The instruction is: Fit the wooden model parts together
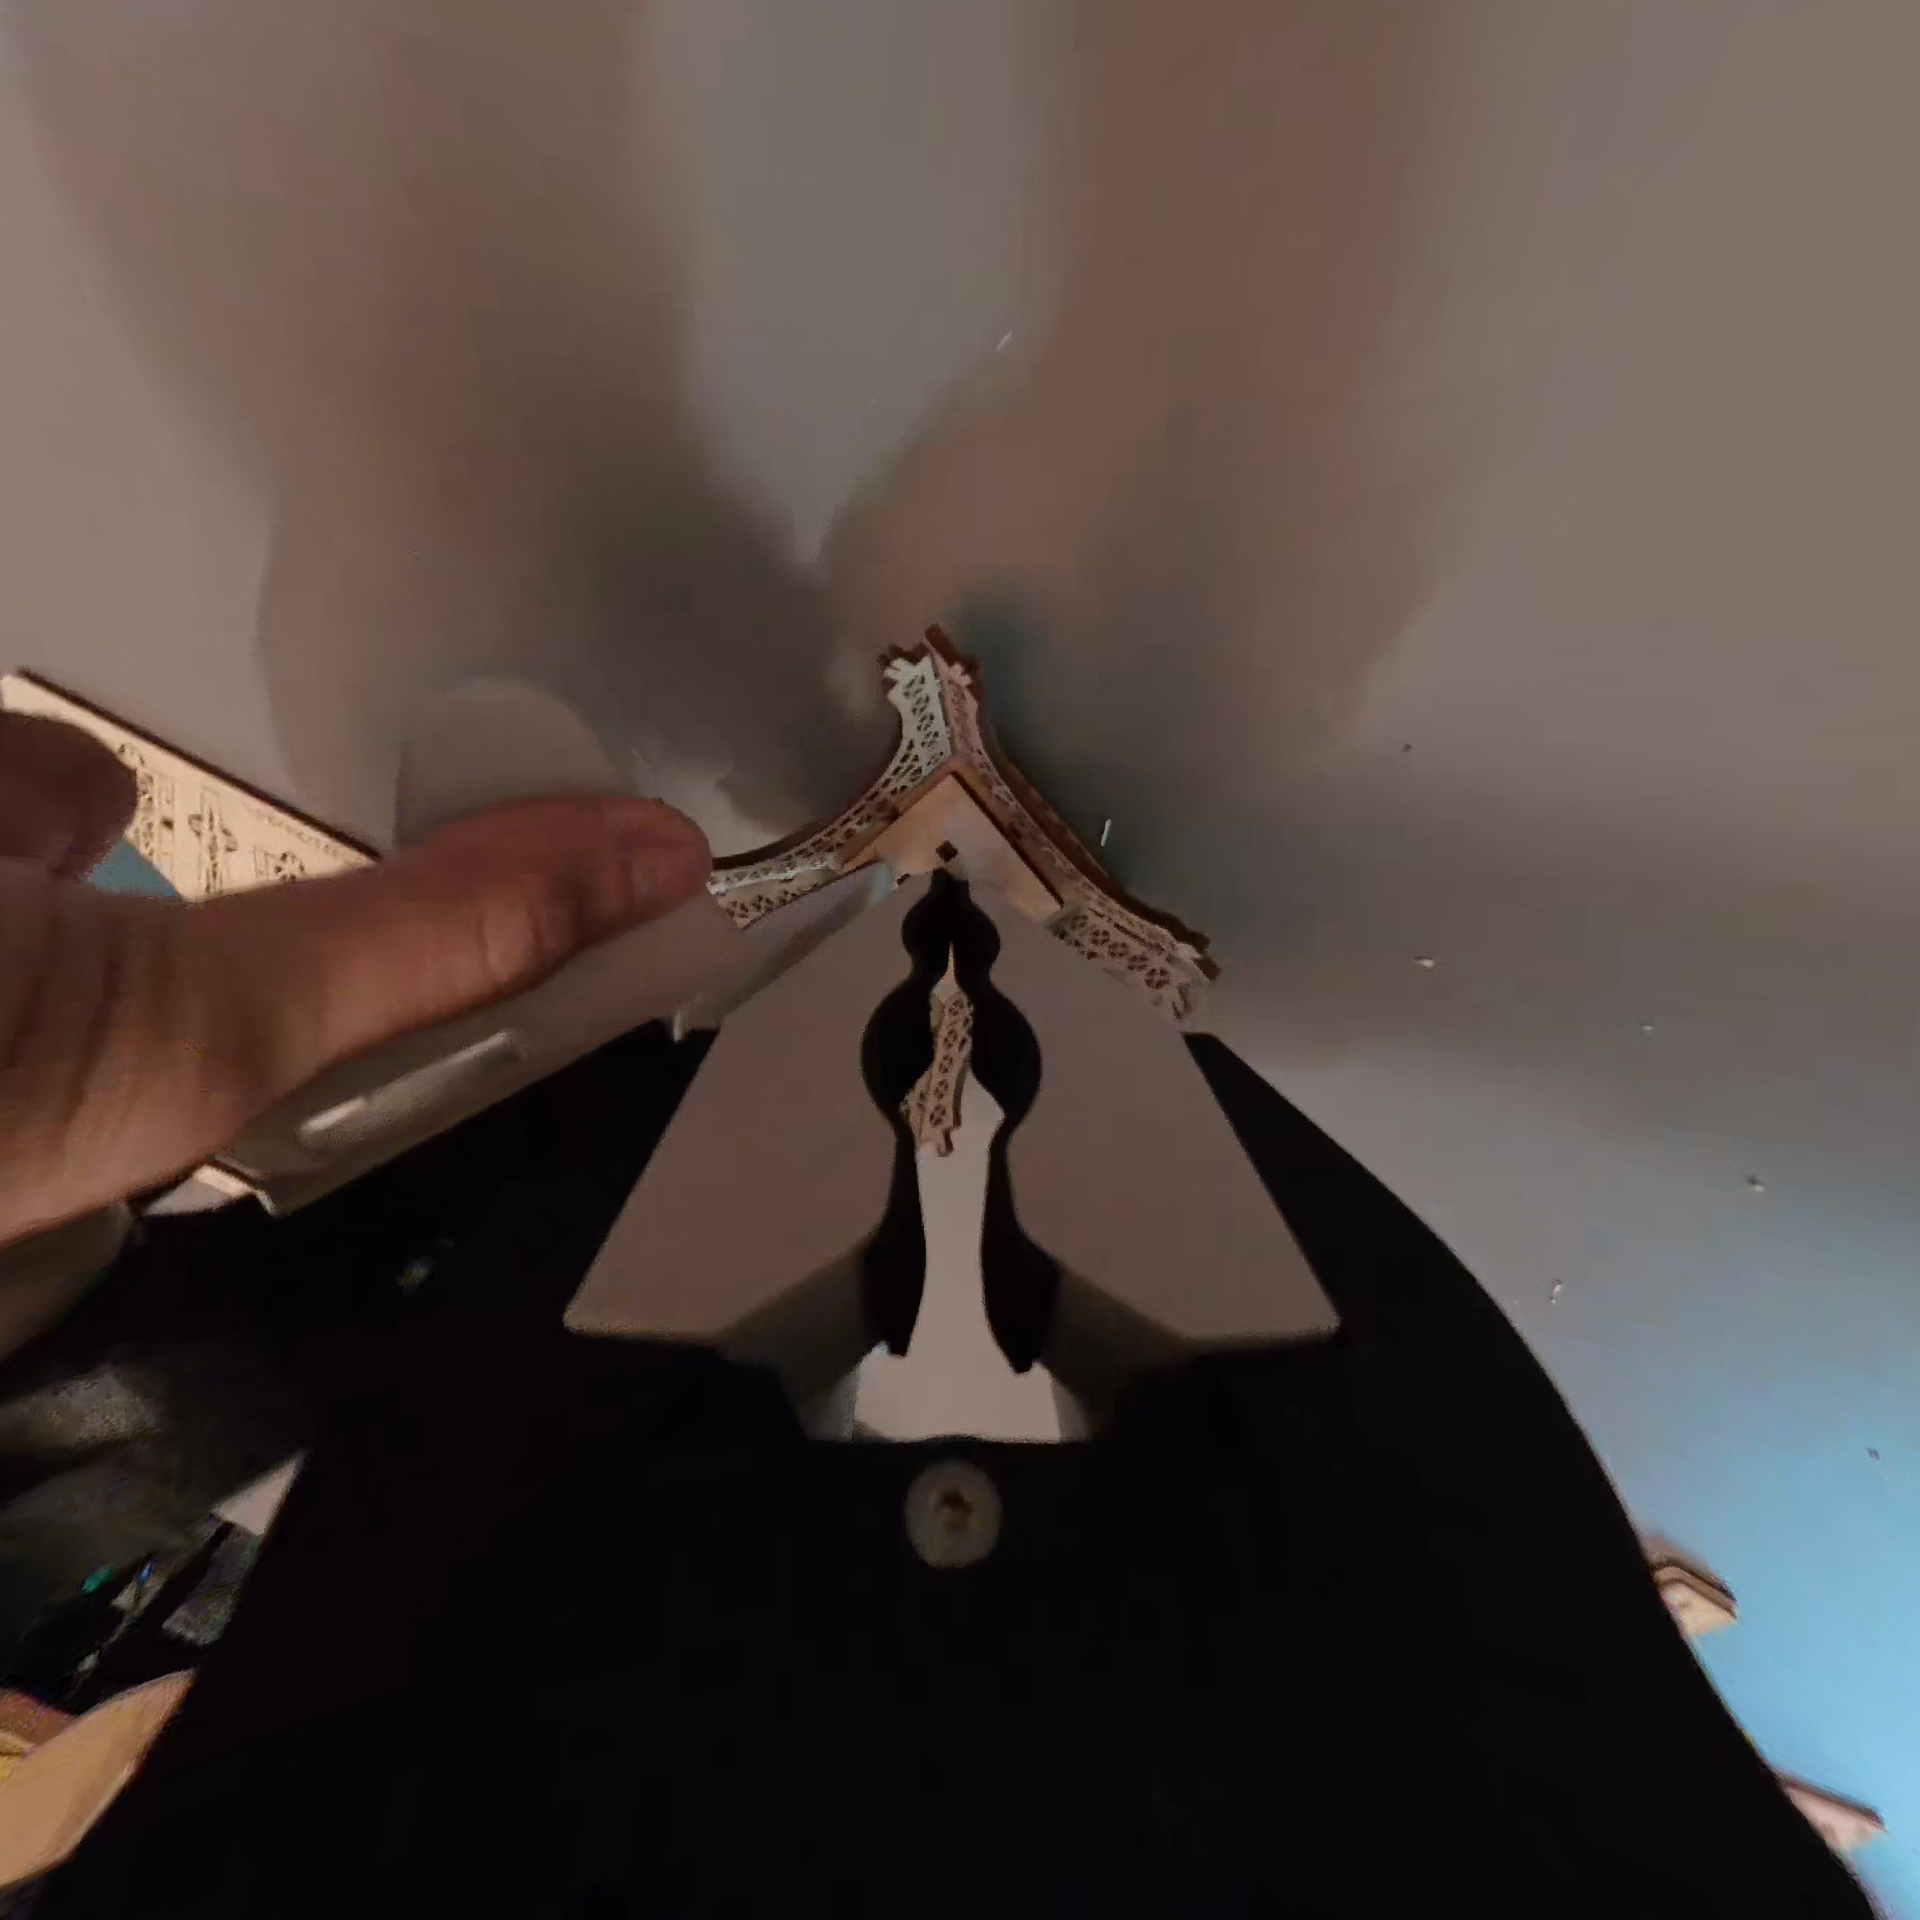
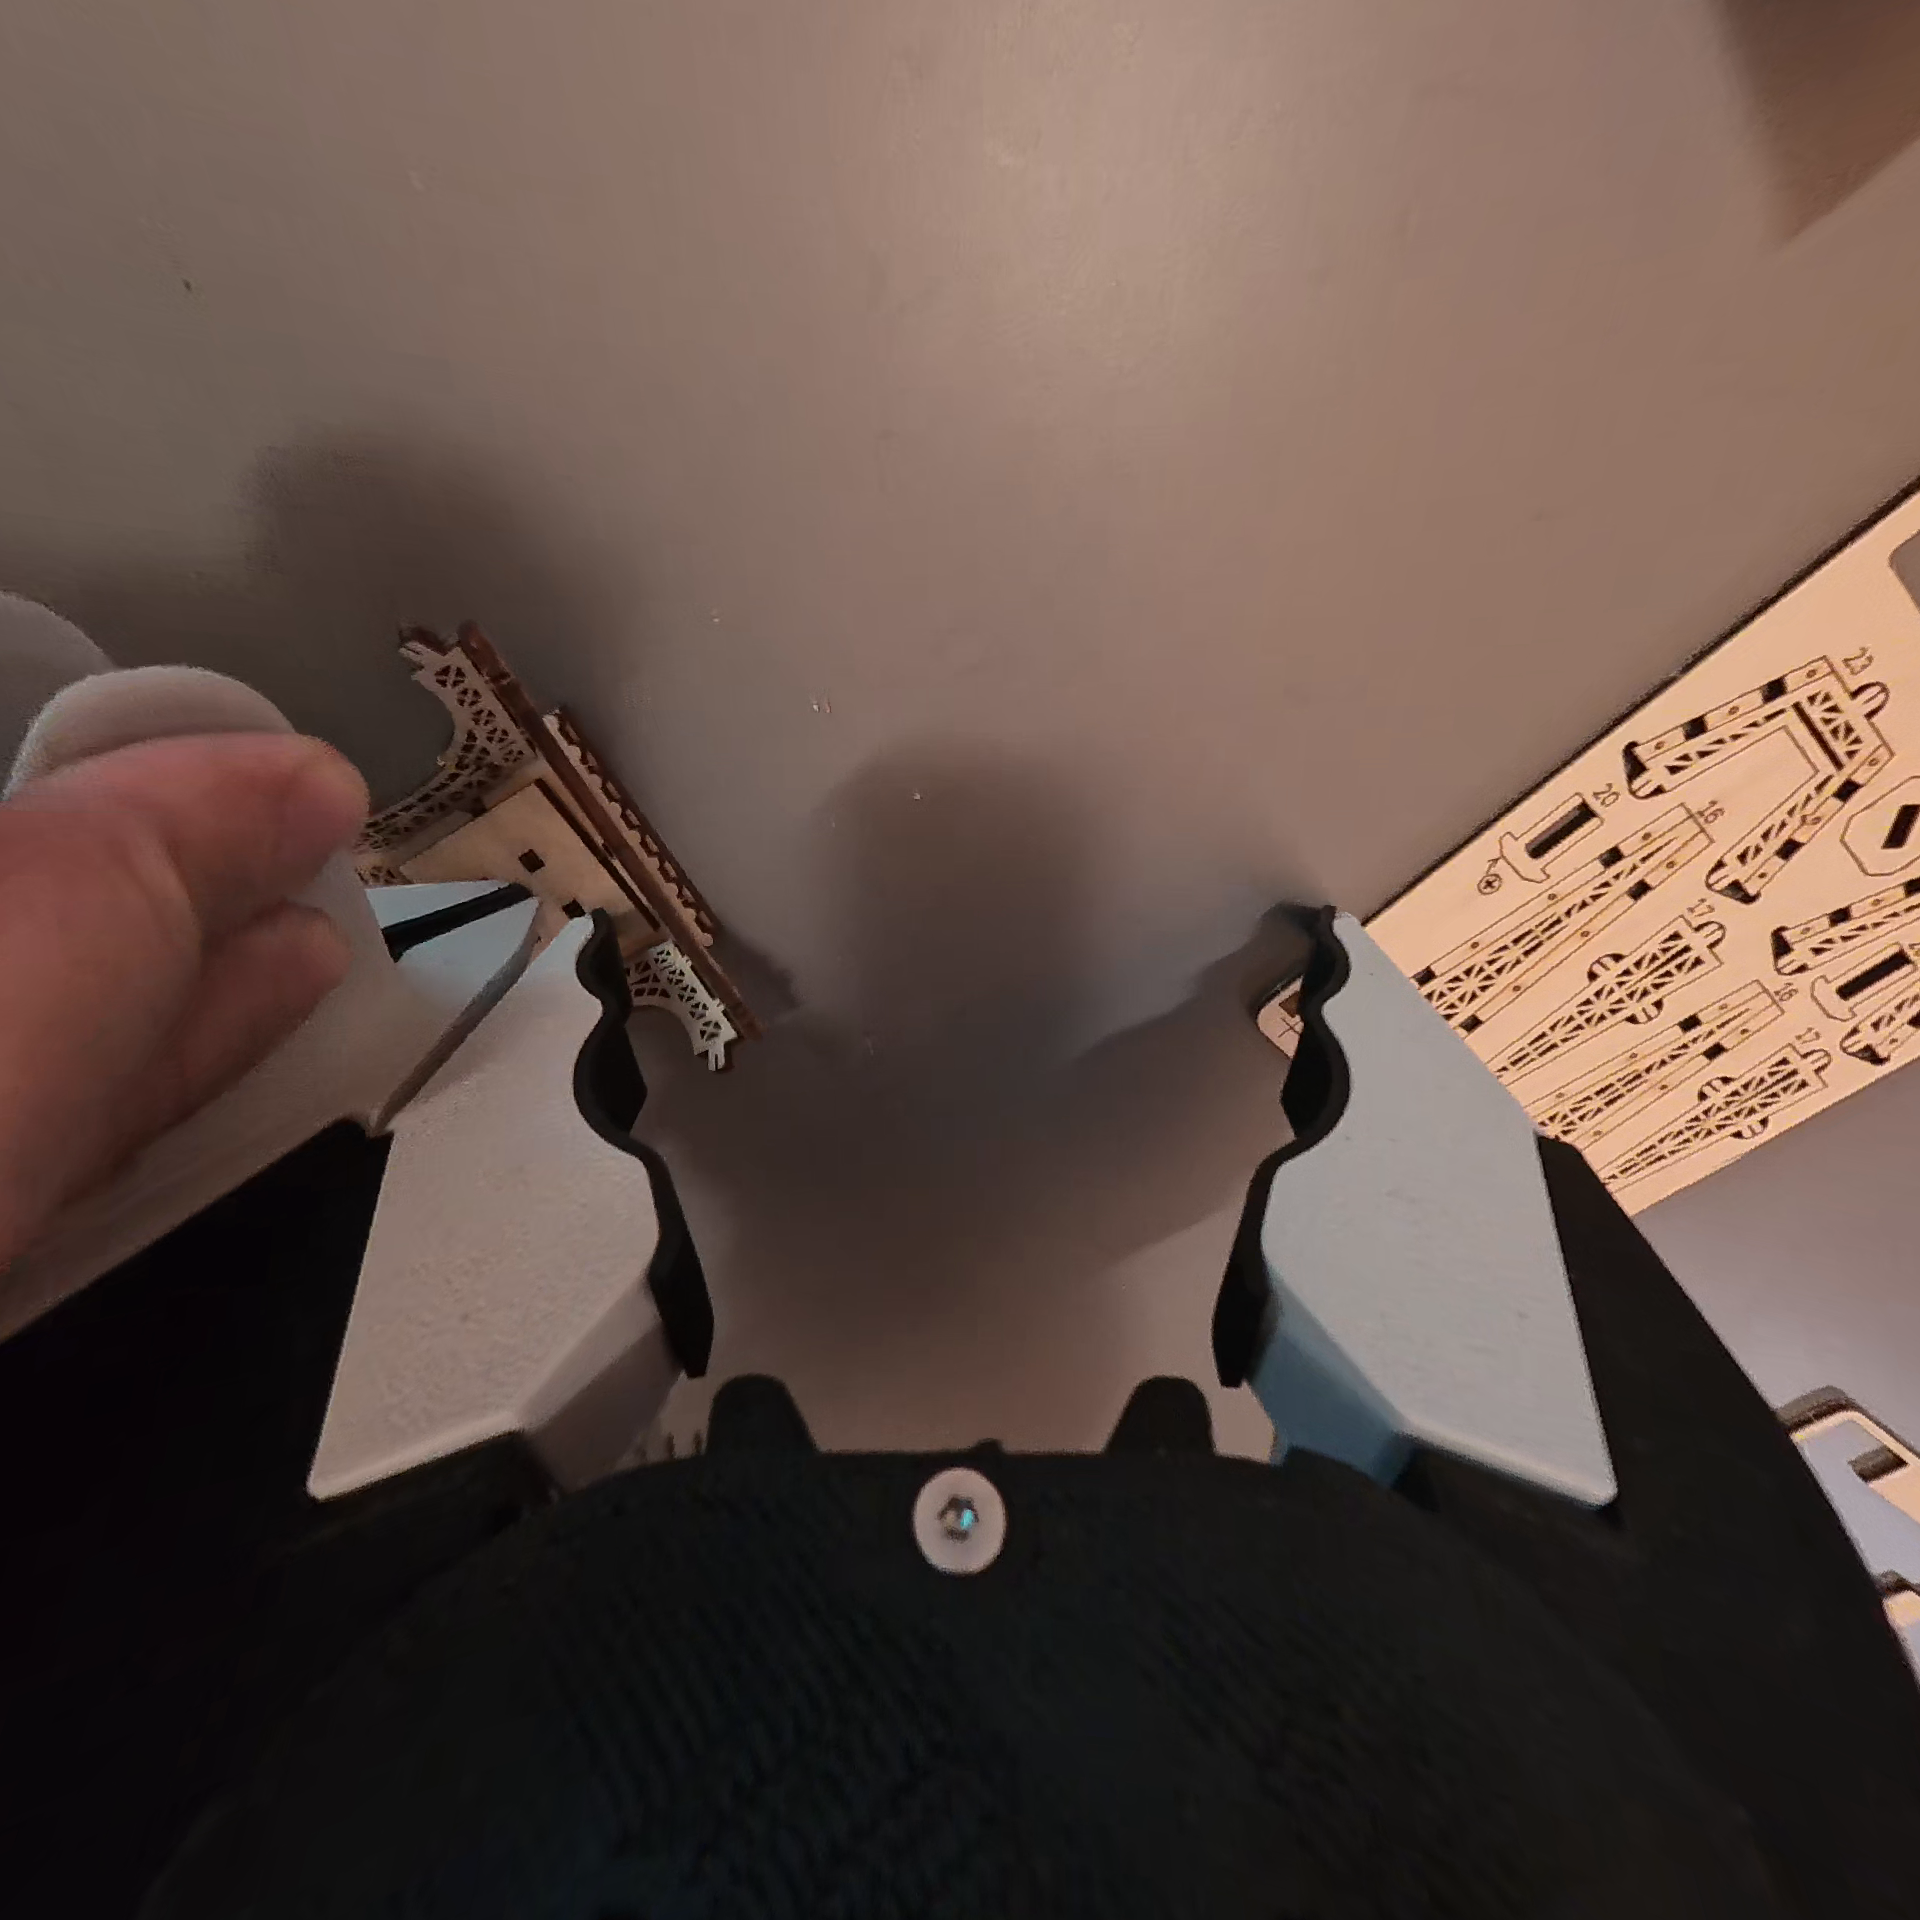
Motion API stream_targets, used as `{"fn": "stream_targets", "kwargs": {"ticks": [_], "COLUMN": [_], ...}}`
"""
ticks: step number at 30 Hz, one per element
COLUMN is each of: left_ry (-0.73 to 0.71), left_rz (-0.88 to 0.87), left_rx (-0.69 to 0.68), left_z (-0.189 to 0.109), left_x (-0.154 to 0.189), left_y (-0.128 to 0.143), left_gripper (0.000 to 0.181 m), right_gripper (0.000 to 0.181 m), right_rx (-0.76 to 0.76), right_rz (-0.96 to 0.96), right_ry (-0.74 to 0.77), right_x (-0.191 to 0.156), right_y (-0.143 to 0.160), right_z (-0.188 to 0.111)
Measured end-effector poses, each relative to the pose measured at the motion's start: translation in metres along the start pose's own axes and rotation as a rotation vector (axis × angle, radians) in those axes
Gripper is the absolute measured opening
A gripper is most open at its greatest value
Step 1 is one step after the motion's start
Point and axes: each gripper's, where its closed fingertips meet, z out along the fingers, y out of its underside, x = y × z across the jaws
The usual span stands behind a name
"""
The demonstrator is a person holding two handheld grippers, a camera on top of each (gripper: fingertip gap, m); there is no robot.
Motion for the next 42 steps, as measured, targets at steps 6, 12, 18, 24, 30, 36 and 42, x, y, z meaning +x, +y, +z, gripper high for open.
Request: {"fn": "stream_targets", "kwargs": {"ticks": [6,12,18,24,30,36,42], "left_ry": [-0.012,-0.141,-0.218,-0.164,-0.102,-0.049,0.004], "left_rz": [0.125,-0.069,-0.358,-0.432,-0.275,-0.102,-0.026], "left_rx": [0.005,0.223,0.493,0.528,0.438,0.294,0.199], "left_z": [-0.001,-0.032,-0.042,-0.035,-0.026,-0.016,-0.006], "left_x": [-0.001,-0.007,-0.014,-0.011,-0.005,-0.001,0.004], "left_y": [0.002,0.008,0.008,0.005,0.002,0.000,0.004], "left_gripper": [0.000,0.000,0.001,0.000,0.000,0.000,0.000], "right_gripper": [0.126,0.124,0.124,0.124,0.124,0.124,0.124], "right_rx": [0.024,0.045,0.117,0.099,0.165,0.221,0.188], "right_rz": [0.005,0.012,0.016,0.041,0.052,0.056,0.055], "right_ry": [0.000,0.001,0.003,0.007,0.010,0.013,0.012], "right_x": [0.000,-0.001,0.000,-0.001,0.000,0.000,0.000], "right_y": [0.001,0.001,0.001,0.003,0.002,0.002,0.003], "right_z": [-0.001,-0.001,-0.002,-0.002,-0.003,-0.004,-0.003]}}
